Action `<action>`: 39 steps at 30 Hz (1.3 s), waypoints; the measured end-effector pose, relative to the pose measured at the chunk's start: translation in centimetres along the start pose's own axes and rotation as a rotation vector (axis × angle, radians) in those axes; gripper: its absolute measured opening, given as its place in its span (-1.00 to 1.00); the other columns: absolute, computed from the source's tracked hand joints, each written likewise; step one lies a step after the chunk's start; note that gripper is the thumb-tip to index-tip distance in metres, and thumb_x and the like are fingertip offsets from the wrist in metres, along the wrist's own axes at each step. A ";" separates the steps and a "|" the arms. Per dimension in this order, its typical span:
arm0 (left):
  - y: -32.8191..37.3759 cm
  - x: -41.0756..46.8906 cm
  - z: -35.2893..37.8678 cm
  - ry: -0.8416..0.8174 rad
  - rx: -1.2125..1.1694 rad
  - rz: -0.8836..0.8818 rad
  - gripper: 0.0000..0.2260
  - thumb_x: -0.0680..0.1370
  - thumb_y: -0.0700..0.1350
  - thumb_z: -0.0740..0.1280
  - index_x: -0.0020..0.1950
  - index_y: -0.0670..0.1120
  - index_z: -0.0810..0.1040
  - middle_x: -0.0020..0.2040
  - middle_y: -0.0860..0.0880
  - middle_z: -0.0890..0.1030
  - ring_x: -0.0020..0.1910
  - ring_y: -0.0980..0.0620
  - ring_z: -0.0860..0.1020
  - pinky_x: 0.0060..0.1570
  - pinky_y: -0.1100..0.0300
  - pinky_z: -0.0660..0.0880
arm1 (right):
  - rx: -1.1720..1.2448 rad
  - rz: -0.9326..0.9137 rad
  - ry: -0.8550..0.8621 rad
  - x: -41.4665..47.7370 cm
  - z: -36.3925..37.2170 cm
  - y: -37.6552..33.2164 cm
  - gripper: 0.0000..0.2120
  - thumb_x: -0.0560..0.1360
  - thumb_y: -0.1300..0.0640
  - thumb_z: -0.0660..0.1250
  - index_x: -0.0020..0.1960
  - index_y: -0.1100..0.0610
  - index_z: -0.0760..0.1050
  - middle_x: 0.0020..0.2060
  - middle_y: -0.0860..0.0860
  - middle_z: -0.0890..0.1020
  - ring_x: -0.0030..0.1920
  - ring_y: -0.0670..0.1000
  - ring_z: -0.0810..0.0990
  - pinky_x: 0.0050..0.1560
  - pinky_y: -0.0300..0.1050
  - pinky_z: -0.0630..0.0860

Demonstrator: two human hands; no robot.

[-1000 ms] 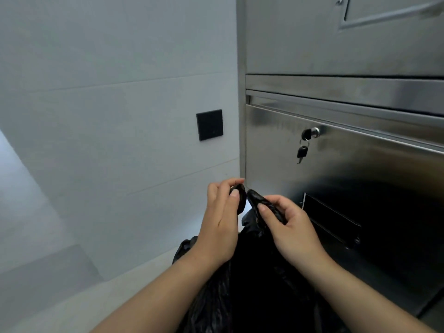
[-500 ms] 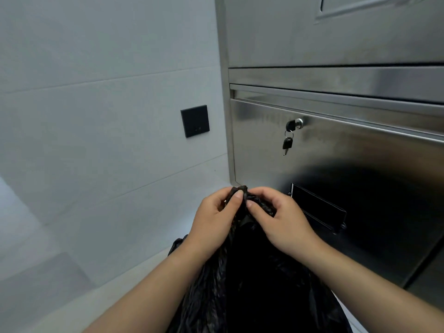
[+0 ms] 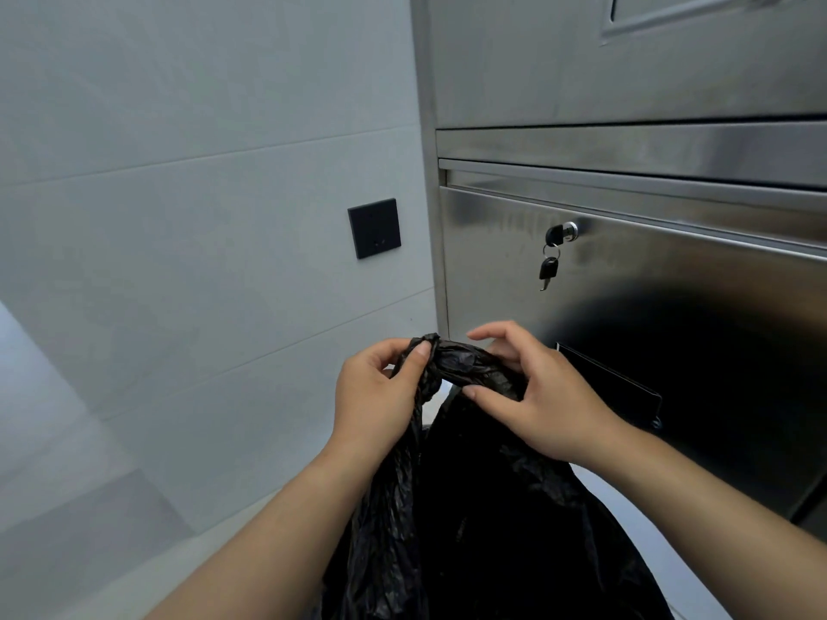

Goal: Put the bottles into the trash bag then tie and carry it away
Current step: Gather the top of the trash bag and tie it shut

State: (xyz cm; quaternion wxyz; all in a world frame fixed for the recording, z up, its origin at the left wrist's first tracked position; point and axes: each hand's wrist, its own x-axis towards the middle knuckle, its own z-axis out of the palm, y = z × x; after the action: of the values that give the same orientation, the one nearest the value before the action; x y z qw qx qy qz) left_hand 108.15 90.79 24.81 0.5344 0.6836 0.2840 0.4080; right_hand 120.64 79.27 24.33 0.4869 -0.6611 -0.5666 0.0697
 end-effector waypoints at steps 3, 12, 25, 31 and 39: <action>0.0 0.3 -0.2 -0.006 0.025 0.015 -0.86 0.51 -0.13 0.36 -0.24 -0.03 0.64 -0.44 0.06 0.63 -0.43 0.11 0.59 -0.39 0.35 0.49 | -0.004 -0.036 -0.004 0.0 -0.2 -0.3 -0.63 0.41 0.06 0.42 0.13 -0.17 0.39 -0.07 -0.13 0.64 -0.03 -0.13 0.62 0.08 -0.04 0.52; -0.8 0.1 -0.7 -0.032 -0.062 0.055 -0.84 0.56 -0.11 0.29 -0.01 0.10 0.64 -0.18 0.08 0.69 -0.24 0.22 0.61 -0.22 0.41 0.47 | 0.050 0.034 0.116 -1.2 0.7 1.4 -0.85 0.43 0.14 0.41 -0.02 -0.01 0.55 -0.12 -0.15 0.67 -0.09 -0.21 0.62 -0.01 -0.23 0.51; -1.4 -0.6 0.4 -0.198 -0.027 0.034 -0.85 0.51 -0.17 0.36 0.00 0.02 0.65 -0.04 0.08 0.70 -0.01 0.18 0.63 0.05 0.32 0.50 | 0.319 0.087 0.081 -1.3 2.7 1.1 -0.71 0.42 0.18 0.41 0.07 -0.05 0.44 -0.17 -0.05 0.68 -0.09 -0.04 0.65 0.05 -0.04 0.52; -1.3 -0.9 0.6 -0.216 -0.061 0.000 -0.80 0.46 -0.17 0.42 0.07 -0.03 0.63 -0.05 -0.01 0.70 -0.03 0.08 0.65 0.03 0.28 0.54 | 0.393 0.077 0.133 -1.1 2.7 0.5 -0.71 0.38 -0.07 0.37 0.08 -0.04 0.55 -0.23 -0.02 0.68 -0.15 -0.05 0.64 -0.01 -0.15 0.53; -1.5 -0.8 0.3 -0.269 -0.073 -0.085 -0.85 0.50 -0.06 0.36 0.02 -0.04 0.66 -0.07 -0.03 0.71 -0.07 0.09 0.65 -0.05 0.31 0.54 | 0.360 0.124 0.145 -0.5 2.5 0.6 -0.93 0.40 0.09 0.42 -0.22 0.02 0.55 -0.34 -0.10 0.65 -0.31 -0.17 0.56 -0.20 -0.31 0.44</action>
State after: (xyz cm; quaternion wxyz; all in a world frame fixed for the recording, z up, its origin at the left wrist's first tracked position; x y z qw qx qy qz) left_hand 108.07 90.42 23.16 0.6089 0.6996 0.2234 0.2998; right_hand 119.27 80.32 22.42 0.6314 -0.6004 -0.4666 0.1520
